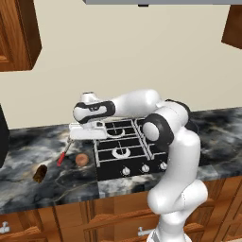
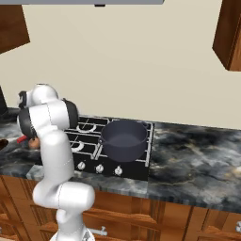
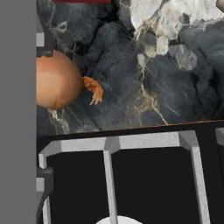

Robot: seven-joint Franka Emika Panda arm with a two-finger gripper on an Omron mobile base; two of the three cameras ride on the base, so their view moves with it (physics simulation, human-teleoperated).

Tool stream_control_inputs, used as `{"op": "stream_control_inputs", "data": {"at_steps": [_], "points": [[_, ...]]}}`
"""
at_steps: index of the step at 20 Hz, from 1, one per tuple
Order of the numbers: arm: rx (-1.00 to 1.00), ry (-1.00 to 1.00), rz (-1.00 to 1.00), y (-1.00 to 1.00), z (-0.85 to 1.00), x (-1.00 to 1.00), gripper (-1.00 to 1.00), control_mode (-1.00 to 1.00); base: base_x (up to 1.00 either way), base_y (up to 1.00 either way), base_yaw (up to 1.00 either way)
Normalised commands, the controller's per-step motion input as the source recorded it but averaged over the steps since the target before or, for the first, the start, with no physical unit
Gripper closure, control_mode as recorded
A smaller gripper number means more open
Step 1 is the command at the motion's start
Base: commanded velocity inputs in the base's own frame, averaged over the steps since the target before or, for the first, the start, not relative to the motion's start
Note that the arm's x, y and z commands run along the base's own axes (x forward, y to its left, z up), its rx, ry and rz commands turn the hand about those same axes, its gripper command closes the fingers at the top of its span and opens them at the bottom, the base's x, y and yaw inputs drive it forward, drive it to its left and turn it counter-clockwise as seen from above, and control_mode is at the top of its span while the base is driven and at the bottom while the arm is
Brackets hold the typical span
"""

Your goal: Put the sweet potato and onion in the pot. Retrieve the spatula and lightly stir the vegetables in the pot.

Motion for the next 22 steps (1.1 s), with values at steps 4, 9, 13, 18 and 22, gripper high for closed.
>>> {"op": "stream_control_inputs", "data": {"at_steps": [4, 9, 13, 18, 22], "points": [[0.00, -0.17, 0.00, 0.38, -0.08, 0.00, -1.00, -1.00, 0.00, 0.00, 0.00], [0.00, -0.01, 0.00, 0.26, -0.13, -0.02, -1.00, -1.00, 0.00, 0.00, 0.00], [0.00, 0.00, 0.00, 0.00, 0.00, -0.42, -1.00, -1.00, 0.00, 0.00, 0.00], [0.00, 0.00, 0.00, 0.00, -0.01, -0.26, -1.00, -1.00, 0.00, 0.00, 0.00], [0.00, 0.00, 0.00, 0.00, -0.13, -0.13, -1.00, -1.00, 0.00, 0.00, 0.00]]}}
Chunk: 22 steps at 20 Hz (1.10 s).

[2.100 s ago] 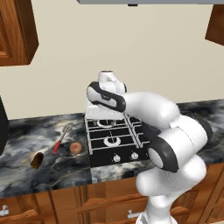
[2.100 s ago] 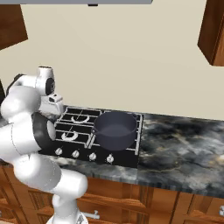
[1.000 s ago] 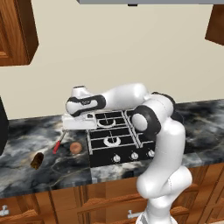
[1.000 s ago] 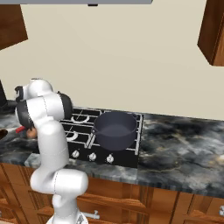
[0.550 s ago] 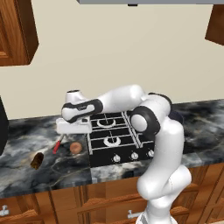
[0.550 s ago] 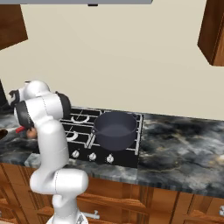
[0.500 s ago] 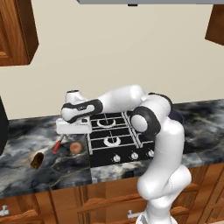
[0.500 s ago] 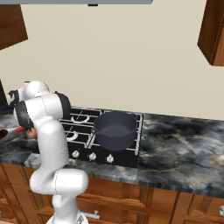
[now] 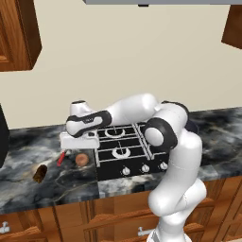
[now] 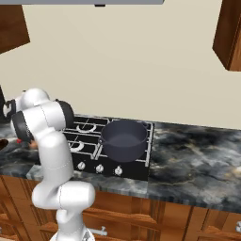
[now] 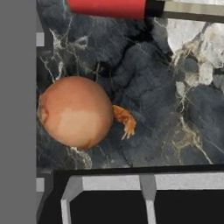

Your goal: Put the sweet potato and onion in the pot. Retrieve the spatula and lightly stir the vegetables in the pot.

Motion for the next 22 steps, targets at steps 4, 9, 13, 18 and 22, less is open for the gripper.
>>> {"op": "stream_control_inputs", "data": {"at_steps": [4, 9, 13, 18, 22], "points": [[0.00, 0.00, 0.00, 0.00, -0.42, -0.03, -1.00, -1.00, 0.00, 0.00, 0.00], [0.00, 0.00, 0.00, 0.00, -0.37, -0.09, -1.00, -1.00, 0.00, 0.00, 0.00], [0.00, 0.00, 0.00, 0.00, -0.16, 0.00, -1.00, -1.00, 0.00, 0.00, 0.00], [0.00, 0.00, 0.00, 0.00, 0.00, 0.00, 1.00, -1.00, 0.00, 0.00, 0.00], [0.00, 0.00, 0.00, 0.00, 0.00, 0.00, 1.00, -1.00, 0.00, 0.00, 0.00]]}}
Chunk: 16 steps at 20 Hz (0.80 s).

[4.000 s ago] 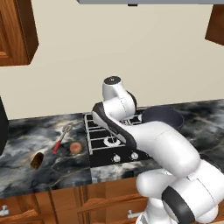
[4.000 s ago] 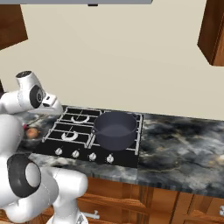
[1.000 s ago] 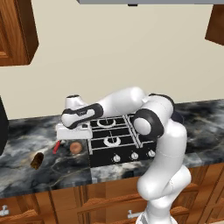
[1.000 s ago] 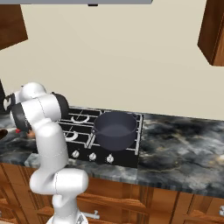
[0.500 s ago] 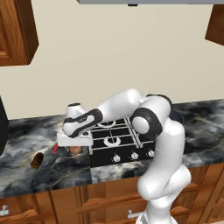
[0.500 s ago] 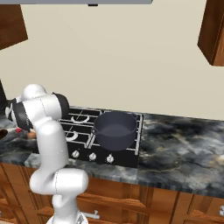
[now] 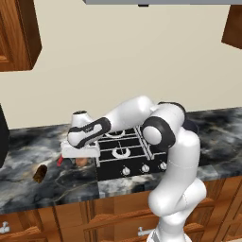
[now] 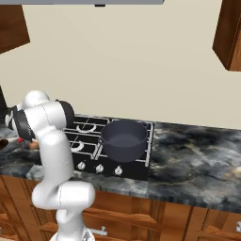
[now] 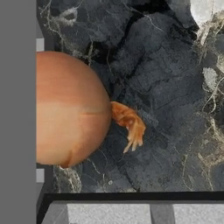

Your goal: Put the sweet potato and onion in the pot. Retrieve the spatula and lightly stir the vegetables in the pot.

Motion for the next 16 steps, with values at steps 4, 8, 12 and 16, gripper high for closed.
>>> {"op": "stream_control_inputs", "data": {"at_steps": [4, 8, 12, 16], "points": [[0.04, -0.11, -0.02, 0.00, 0.42, -0.43, 1.00, -1.00, 0.00, 0.00, 0.00], [0.14, -0.39, -0.04, -0.04, 0.97, -0.66, 1.00, -1.00, 0.00, 0.00, 0.00], [0.23, -0.47, 0.00, -0.62, 1.00, -0.69, 1.00, -1.00, 0.00, 0.00, 0.00], [0.28, -0.37, 0.00, -0.98, 1.00, -0.58, 1.00, -1.00, 0.00, 0.00, 0.00]]}}
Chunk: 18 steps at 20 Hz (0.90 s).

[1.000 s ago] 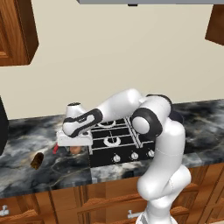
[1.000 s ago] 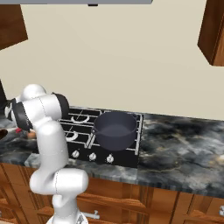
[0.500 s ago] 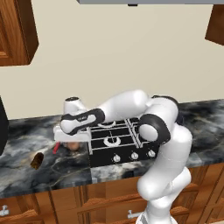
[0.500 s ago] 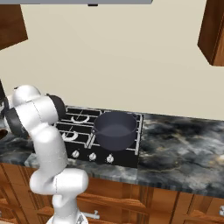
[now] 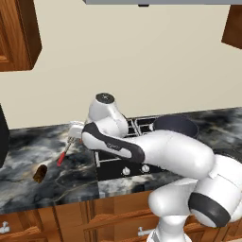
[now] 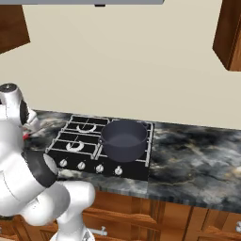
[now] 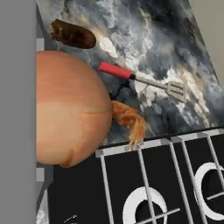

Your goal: Put the sweet potato and onion in the pot. Retrieve the spatula and lightly stir the vegetables in the pot.

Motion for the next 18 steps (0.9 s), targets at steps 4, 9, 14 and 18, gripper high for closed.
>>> {"op": "stream_control_inputs", "data": {"at_steps": [4, 9, 14, 18], "points": [[0.28, -0.24, 0.02, -1.00, 0.97, -0.50, 1.00, -1.00, 0.00, 0.00, 0.00], [0.11, -0.31, 0.06, -1.00, 1.00, -0.61, 1.00, -1.00, 0.00, 0.00, 0.00], [-0.09, -0.16, 0.04, -0.98, 1.00, -0.46, 1.00, -1.00, 0.00, 0.00, 0.00], [-0.27, 0.00, 0.00, -0.85, 1.00, -0.04, 1.00, -1.00, 0.00, 0.00, 0.00]]}}
